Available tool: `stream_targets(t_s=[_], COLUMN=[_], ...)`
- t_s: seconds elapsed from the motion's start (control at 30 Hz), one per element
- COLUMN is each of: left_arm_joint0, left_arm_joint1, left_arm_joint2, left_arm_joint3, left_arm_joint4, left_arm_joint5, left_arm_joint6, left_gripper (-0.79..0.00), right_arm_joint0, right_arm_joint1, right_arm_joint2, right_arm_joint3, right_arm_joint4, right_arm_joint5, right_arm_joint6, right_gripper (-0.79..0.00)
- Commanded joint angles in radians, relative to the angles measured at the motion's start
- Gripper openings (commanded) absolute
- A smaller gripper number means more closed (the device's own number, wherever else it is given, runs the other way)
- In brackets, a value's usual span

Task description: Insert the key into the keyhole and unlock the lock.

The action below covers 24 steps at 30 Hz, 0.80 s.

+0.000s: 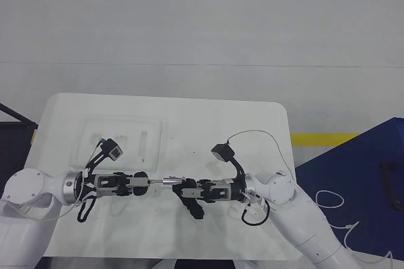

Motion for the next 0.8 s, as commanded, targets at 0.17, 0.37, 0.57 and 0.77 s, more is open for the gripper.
stream_targets(t_s=[0.17,0.37,0.57,0.77], left_arm_joint0=[-0.034,-0.066,-0.083,-0.079], left_arm_joint1=[0.007,0.013,0.013,0.012], left_arm_joint2=[0.014,0.032,0.044,0.055], left_arm_joint3=[0.009,0.022,0.023,0.018], left_arm_joint4=[0.027,0.043,0.03,0.027], left_arm_joint5=[0.007,0.014,0.005,-0.018], left_arm_joint6=[-0.055,-0.1,-0.075,-0.026], left_gripper=[-0.785,-0.785,-0.785,-0.785], right_arm_joint0=[0.006,0.012,0.016,0.016], right_arm_joint1=[0.0,0.0,0.0,-0.001], right_arm_joint2=[-0.005,-0.009,-0.011,-0.012], right_arm_joint3=[0.004,0.009,0.011,0.013], right_arm_joint4=[-0.001,-0.002,-0.005,-0.003], right_arm_joint5=[0.004,0.008,0.006,0.004], right_arm_joint6=[0.007,0.016,0.015,0.009], right_gripper=[-0.785,-0.785,-0.785,-0.785])
